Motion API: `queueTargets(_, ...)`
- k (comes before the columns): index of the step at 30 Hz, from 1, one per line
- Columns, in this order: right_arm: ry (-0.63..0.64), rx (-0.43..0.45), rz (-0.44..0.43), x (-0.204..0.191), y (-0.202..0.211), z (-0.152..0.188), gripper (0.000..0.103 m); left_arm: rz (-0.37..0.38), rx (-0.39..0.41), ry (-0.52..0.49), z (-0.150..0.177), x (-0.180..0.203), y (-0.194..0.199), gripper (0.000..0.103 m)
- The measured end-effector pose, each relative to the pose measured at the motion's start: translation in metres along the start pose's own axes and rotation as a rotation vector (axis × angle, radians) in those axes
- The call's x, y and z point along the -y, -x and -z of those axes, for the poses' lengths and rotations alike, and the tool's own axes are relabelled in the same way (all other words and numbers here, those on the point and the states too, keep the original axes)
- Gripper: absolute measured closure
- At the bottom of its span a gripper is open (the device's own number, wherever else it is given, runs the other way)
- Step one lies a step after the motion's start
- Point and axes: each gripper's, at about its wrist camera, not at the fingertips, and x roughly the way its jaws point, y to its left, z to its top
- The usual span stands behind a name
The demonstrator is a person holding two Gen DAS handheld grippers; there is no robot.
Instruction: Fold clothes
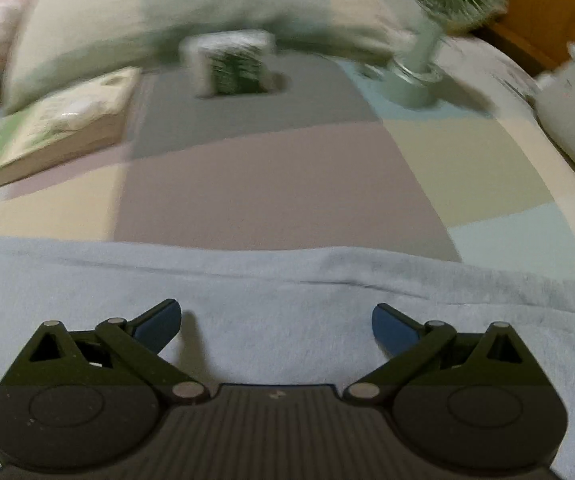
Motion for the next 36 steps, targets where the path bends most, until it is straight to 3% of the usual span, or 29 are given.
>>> queueTargets(5,0.146,-0.052,-0.104,-0.05,0.013,0.017,0.0,-0.023,0.013,0.036,-0.003,-0.013,0.003,0.001)
queueTargets(7,0.166,-0.085,-0.092,-0.066,0.001,0.023,0.0,-0.033,0.013,0.05,-0.003,-0.017,0.002,0.001)
queueTargets(14,0.144,0.017,0.044,-0.093,-0.035,0.014,0.0,-0.032,0.011,0.061,-0.002,-0.02,-0.001,0.001)
queueTargets(17,0.135,-0.008,0.025,-0.09,-0.034,0.003,0.0,-0.032,0.01,0.047,-0.001,-0.016,0.0,0.001)
queueTargets(21,0.114,-0.011,-0.051,-0.048,0.0,0.004,0.0,-0.016,0.017,0.028,-0.001,-0.011,0.003,0.001)
queueTargets(24,0.099,0.029,-0.031,0.008,0.041,0.013,0.0,0.002,0.024,0.015,-0.001,-0.006,0.006,0.001)
queueTargets(27,0.005,0.027,0.01,0.082,0.061,0.021,0.0,0.008,0.02,0.003,0.0,-0.001,0.005,0.001)
queueTargets(31,-0.166,0.001,0.051,0.169,0.056,0.039,0.0,-0.004,0.003,-0.017,0.002,0.005,-0.002,0.001)
queueTargets(36,-0.167,-0.03,0.125,0.196,0.022,0.058,0.0,-0.022,-0.014,-0.023,0.004,0.006,-0.01,0.001)
